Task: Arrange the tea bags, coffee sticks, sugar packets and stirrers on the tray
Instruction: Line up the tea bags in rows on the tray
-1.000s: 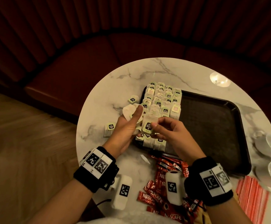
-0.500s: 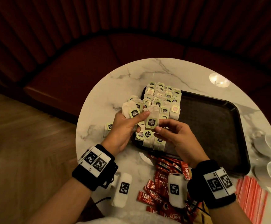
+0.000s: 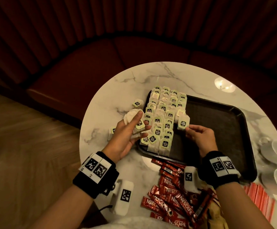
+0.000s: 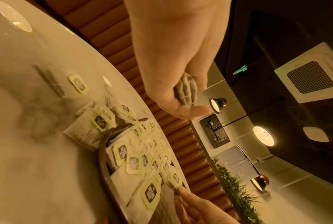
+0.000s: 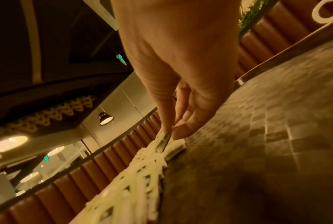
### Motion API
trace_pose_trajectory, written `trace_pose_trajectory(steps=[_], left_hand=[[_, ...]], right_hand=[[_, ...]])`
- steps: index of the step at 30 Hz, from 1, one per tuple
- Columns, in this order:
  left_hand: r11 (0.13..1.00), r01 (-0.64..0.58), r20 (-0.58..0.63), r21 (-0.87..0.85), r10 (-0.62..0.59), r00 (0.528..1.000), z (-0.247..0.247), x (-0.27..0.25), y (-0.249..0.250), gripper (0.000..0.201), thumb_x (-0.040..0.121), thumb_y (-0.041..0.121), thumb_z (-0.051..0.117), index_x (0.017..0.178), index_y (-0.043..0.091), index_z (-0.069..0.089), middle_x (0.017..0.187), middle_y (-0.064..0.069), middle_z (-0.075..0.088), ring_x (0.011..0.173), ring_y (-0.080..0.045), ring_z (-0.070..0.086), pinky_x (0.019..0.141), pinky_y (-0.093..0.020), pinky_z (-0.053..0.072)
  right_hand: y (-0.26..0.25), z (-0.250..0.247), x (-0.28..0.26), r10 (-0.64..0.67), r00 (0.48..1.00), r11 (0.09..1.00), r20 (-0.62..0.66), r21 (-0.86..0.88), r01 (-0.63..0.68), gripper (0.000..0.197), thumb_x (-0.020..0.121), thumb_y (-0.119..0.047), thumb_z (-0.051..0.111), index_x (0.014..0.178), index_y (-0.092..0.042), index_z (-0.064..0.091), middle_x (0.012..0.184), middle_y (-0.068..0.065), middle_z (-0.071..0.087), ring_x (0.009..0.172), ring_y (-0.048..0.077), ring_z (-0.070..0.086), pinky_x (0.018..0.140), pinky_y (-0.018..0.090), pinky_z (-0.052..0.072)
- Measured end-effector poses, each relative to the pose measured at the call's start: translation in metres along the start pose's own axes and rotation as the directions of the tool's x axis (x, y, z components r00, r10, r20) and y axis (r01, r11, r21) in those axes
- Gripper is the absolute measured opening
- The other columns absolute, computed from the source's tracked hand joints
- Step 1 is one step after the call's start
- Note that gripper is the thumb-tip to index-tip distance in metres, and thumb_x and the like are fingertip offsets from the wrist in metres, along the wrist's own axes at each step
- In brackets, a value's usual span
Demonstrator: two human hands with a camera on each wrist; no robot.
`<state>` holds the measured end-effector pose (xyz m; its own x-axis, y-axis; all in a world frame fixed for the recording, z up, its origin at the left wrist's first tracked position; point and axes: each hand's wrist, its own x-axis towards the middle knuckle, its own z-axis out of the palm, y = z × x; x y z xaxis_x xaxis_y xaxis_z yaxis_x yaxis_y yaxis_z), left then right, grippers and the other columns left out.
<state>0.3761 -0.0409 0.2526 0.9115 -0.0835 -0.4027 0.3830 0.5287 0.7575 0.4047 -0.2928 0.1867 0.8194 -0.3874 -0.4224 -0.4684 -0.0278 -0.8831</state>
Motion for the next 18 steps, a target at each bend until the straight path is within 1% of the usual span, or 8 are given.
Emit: trace_pose_trajectory(steps=[2,3,5,8,12,14,16,18], left_hand=[[1.000,0.003,-0.001,-0.005,-0.003,1.000,0.000,-0.001,-0.001,0.027,0.093,0.028,0.059,0.115,0.012,0.060,0.086,-0.009,0.069,0.075,-0.018,0.072,0.056,-0.023,0.057],[1.000,0.005,-0.002,-0.005,-0.005,1.000,0.000,-0.001,-0.001,0.025,0.093,0.028,0.059,0.114,0.013,0.060,0.086,-0.009,0.069,0.075,-0.018,0.072,0.057,-0.024,0.057],[1.000,0.004,-0.002,-0.006,-0.004,1.000,-0.001,-0.001,-0.001,0.026,0.094,0.026,0.058,0.115,0.012,0.060,0.086,-0.010,0.069,0.075,-0.019,0.071,0.058,-0.025,0.058],[1.000,-0.006,-0.002,-0.015,0.006,1.000,-0.003,-0.001,0.002,0.030,0.094,0.026,0.058,0.119,0.009,0.058,0.088,-0.013,0.068,0.076,-0.020,0.071,0.060,-0.026,0.059],[0.999,-0.009,-0.019,-0.040,0.009,1.000,-0.004,0.000,0.004,0.036,0.093,0.027,0.059,0.121,0.004,0.057,0.089,-0.016,0.066,0.073,-0.022,0.071,0.061,-0.028,0.060],[0.998,-0.009,-0.024,-0.055,0.007,1.000,-0.004,0.001,0.004,0.037,0.094,0.029,0.057,0.121,0.003,0.057,0.088,-0.017,0.066,0.073,-0.022,0.071,0.063,-0.030,0.061],[0.998,-0.004,-0.026,-0.055,0.003,1.000,-0.003,0.002,0.004,0.036,0.097,0.030,0.053,0.118,0.002,0.058,0.088,-0.017,0.067,0.075,-0.023,0.071,0.069,-0.033,0.062],[0.999,-0.001,-0.022,-0.035,0.000,1.000,-0.003,0.002,0.003,0.035,0.100,0.030,0.048,0.116,0.001,0.058,0.088,-0.017,0.069,0.080,-0.024,0.071,0.076,-0.036,0.061]], right_hand=[[0.006,-0.001,0.014,0.010,1.000,0.995,-0.005,-0.099,-0.010,0.010,0.086,-0.005,0.071,0.087,-0.015,0.070,0.101,0.015,0.073,0.088,0.021,0.069,0.092,0.038,0.055],[0.008,0.000,0.019,0.013,1.000,0.991,0.009,-0.130,-0.012,0.009,0.086,-0.006,0.072,0.088,-0.015,0.071,0.099,0.013,0.074,0.089,0.022,0.069,0.093,0.040,0.055],[0.007,0.003,0.025,0.010,0.999,0.985,0.033,-0.175,-0.004,0.009,0.085,-0.007,0.074,0.094,-0.010,0.072,0.097,0.011,0.073,0.088,0.022,0.070,0.092,0.037,0.055],[0.000,0.009,0.028,-0.010,1.000,0.982,0.028,-0.189,0.015,0.022,0.086,-0.010,0.074,0.107,-0.005,0.069,0.097,0.010,0.071,0.087,0.021,0.070,0.087,0.033,0.056],[-0.004,0.014,0.032,0.009,0.998,0.977,0.059,-0.215,0.004,0.030,0.087,-0.012,0.073,0.114,-0.001,0.068,0.099,0.013,0.072,0.086,0.023,0.069,0.085,0.035,0.057],[-0.005,0.012,0.030,-0.009,0.999,0.960,0.045,-0.281,0.021,0.034,0.088,-0.017,0.073,0.119,-0.003,0.066,0.102,0.013,0.071,0.083,0.019,0.068,0.082,0.034,0.057],[-0.008,0.009,0.025,-0.058,0.998,0.933,0.022,-0.354,0.062,0.036,0.089,-0.024,0.072,0.121,-0.007,0.065,0.103,0.009,0.071,0.082,0.015,0.066,0.080,0.033,0.057],[-0.013,0.009,0.015,-0.126,0.992,0.901,0.030,-0.414,0.127,0.034,0.090,-0.030,0.070,0.119,-0.012,0.066,0.108,0.005,0.070,0.090,0.016,0.066,0.087,0.036,0.056]])
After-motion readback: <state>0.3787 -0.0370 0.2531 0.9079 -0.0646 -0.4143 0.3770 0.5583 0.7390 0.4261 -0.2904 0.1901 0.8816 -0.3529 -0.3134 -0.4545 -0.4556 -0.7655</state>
